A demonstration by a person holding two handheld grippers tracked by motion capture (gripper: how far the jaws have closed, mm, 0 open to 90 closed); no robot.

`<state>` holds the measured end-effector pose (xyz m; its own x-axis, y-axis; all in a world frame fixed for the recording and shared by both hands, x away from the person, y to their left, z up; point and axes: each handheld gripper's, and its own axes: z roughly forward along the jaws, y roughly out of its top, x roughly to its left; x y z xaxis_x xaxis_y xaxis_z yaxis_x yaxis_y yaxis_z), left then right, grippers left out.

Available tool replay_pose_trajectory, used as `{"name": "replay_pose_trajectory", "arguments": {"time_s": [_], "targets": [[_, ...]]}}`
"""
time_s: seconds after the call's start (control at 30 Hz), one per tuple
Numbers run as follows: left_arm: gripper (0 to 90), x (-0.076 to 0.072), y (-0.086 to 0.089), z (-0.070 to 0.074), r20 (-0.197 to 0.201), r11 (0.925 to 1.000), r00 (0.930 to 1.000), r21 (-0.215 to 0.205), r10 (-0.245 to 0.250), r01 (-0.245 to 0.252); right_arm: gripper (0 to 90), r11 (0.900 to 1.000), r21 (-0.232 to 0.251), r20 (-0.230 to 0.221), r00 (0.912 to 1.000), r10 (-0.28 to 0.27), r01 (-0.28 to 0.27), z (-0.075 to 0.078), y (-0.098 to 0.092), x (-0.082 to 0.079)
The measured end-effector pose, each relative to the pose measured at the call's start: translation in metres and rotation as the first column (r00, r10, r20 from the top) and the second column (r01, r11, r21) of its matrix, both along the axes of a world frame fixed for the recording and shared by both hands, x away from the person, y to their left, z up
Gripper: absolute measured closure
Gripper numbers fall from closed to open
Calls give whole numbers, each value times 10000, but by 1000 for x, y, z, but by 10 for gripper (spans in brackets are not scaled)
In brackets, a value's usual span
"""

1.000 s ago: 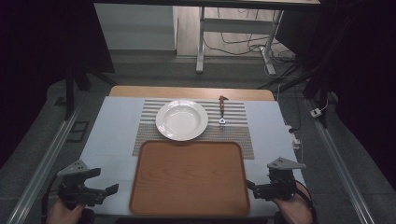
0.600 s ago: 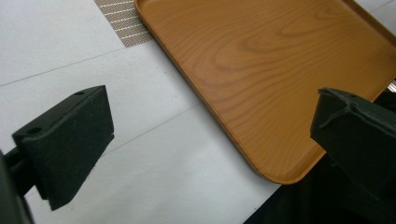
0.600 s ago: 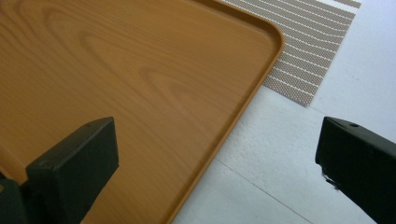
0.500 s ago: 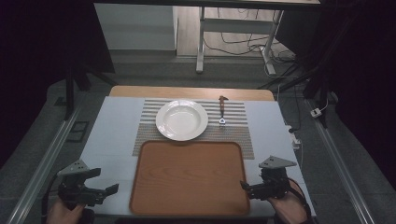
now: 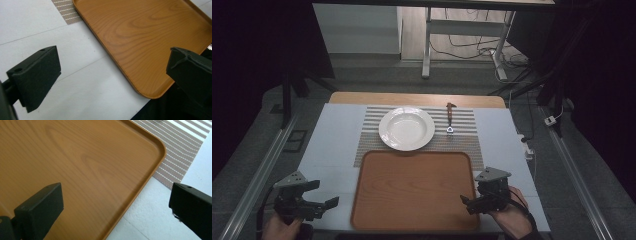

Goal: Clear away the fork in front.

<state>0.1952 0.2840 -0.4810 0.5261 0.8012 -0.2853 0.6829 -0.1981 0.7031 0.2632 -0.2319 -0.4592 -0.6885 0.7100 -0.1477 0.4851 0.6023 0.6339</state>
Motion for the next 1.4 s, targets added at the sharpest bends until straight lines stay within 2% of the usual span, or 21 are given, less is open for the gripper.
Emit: {"name": "replay_pose_trajectory", "arguments": {"time_s": [0.17,0.37,0.4,0.43,0.67,0.77,1.03,1.23,1.4], "targets": [[0,0,0,0,-30,10000,10000,-7,-19,19,0,9966,-781,323,9991,285,-259,-3,11,2],[0,0,-1,0,-54,10000,10000,33,-44,44,0,9795,-1870,441,9954,850,-754,-9,24,5],[0,1,-1,0,-61,10000,10000,51,-41,41,0,9795,-1870,441,9954,850,-754,-9,24,5],[0,1,-1,0,-119,10000,9999,45,-53,53,0,9722,-2177,473,9940,982,-857,-11,28,8],[0,2,-1,-1,-159,10000,9999,64,-60,61,0,9428,-3112,856,9845,1529,-1194,-13,44,19],[0,2,-1,-1,-154,9999,9998,78,-86,88,0,9249,-3551,983,9784,1818,-1362,-14,49,24],[0,2,-1,-1,-204,9999,9997,52,-120,121,0,8942,-4247,1214,9698,2114,-1417,-15,56,36],[0,2,-2,-1,-201,9999,9997,60,-147,148,0,8608,-4849,1297,9606,2457,-1547,-18,62,50],[0,2,-2,-1,-191,9998,9996,100,-187,189,0,8399,-5221,1460,9548,2589,-1479,-18,65,63]]}}
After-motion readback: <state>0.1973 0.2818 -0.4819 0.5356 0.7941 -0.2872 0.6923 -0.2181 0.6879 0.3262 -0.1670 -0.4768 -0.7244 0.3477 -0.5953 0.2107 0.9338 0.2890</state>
